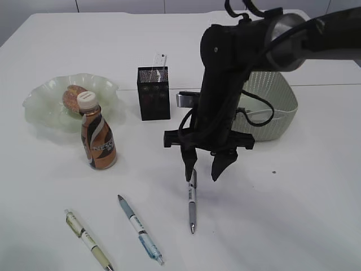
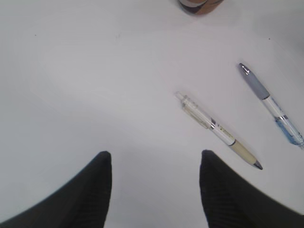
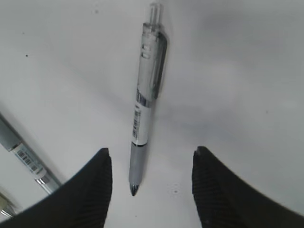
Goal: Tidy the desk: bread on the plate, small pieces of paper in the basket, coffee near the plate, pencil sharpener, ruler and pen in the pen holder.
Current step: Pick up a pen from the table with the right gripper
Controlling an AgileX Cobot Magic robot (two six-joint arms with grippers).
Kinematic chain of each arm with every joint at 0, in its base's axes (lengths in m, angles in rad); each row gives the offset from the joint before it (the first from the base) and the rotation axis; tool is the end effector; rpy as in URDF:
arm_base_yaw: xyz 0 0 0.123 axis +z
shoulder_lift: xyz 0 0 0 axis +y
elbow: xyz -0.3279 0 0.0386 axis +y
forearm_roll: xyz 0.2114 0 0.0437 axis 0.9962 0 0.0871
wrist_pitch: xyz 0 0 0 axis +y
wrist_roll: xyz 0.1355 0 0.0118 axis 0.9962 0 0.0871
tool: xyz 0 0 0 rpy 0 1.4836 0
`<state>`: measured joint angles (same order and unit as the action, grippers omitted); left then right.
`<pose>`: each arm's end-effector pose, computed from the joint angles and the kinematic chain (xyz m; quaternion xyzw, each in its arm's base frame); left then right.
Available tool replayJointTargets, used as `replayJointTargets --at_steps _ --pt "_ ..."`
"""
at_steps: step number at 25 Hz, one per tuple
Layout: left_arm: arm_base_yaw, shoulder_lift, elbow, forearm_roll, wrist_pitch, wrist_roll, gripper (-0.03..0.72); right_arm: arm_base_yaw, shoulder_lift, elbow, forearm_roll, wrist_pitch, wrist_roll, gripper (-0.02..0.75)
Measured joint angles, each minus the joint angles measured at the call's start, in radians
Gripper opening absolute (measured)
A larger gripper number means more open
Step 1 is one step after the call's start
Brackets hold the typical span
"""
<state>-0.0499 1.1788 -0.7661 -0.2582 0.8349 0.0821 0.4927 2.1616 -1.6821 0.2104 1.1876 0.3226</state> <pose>0.1754 -0.0345 0.2744 -0.0010 0.9731 -0.1078 0.2038 0.3595 0.2229 0.1816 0.0449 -0.9942 -0.0875 0.0427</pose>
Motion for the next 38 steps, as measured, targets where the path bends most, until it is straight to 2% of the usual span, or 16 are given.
replayJointTargets --at_steps 12,31,33,38 --pt "0.0 0.0 0.0 0.0 -0.004 0.0 0.433 0.006 0.045 0.0 0.002 -0.14 0.073 0.398" --pt "0.0 0.0 0.0 0.021 -0.022 0.001 0.433 0.006 0.115 0.0 -0.008 -0.171 0.107 0.397" --pt "0.0 0.0 0.0 0.021 -0.022 0.001 0.433 0.006 0.115 0.0 -0.01 -0.171 0.107 0.38" --pt "0.0 0.0 0.0 0.023 -0.022 0.001 0.433 0.006 0.117 0.0 -0.02 -0.171 0.107 0.246"
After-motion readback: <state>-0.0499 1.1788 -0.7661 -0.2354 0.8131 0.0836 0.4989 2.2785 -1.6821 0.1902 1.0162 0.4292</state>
